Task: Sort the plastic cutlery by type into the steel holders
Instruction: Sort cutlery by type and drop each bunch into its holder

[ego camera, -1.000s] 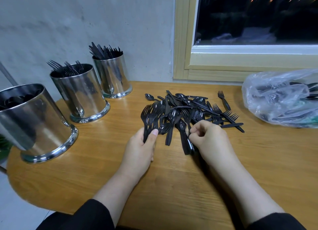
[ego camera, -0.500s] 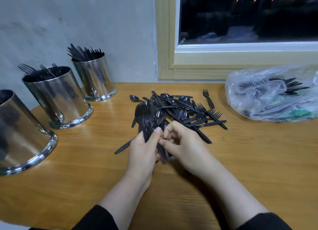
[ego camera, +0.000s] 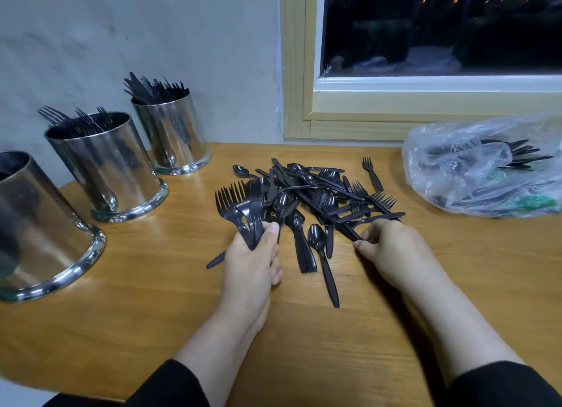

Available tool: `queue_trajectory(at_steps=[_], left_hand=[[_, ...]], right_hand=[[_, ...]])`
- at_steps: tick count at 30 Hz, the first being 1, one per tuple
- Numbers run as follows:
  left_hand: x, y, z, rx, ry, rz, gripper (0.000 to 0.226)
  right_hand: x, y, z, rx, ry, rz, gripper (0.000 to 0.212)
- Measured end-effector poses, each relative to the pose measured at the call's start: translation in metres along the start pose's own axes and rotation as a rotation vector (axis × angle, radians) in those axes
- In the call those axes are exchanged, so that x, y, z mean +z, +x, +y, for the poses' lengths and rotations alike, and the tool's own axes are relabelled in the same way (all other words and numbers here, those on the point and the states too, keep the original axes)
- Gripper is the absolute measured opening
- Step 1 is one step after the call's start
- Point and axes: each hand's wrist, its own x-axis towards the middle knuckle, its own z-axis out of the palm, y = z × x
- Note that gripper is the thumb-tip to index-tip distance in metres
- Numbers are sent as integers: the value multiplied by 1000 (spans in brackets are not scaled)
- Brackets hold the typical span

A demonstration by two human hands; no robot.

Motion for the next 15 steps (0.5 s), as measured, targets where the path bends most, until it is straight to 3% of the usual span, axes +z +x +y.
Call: queue_trajectory(at_steps=[8,15], left_hand=[[2,0,2,-12,28,21,37],[1,0,0,-15,51,10,22]], right_hand=[[-10,-10,-9,38,33,36,15],[-16,-30,-31,13,326,186,18]])
